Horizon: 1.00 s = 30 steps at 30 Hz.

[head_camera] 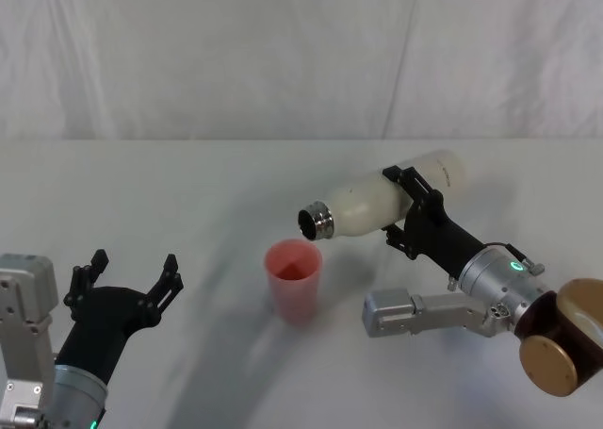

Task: Grasp the thermos with one hand and pour water into the cup lid.

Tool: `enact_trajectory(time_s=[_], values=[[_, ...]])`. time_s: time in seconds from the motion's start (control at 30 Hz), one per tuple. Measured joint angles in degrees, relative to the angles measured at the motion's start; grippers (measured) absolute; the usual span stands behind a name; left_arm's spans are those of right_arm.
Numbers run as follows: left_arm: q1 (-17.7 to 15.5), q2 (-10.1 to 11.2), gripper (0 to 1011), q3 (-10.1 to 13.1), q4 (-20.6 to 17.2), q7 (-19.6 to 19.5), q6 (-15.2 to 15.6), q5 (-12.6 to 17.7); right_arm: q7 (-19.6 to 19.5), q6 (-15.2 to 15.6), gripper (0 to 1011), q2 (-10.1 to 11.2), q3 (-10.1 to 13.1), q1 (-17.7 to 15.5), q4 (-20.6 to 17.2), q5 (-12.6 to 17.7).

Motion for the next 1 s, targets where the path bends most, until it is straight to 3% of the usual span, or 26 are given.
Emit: enact_trajectory(time_s=[1.0], values=[[0.0,0.0,1001,0.0,0.0,0.0,0.0,0.0,-0.9,-0.2,952,0.4,-1.0,0.5,0.2,-1.2]])
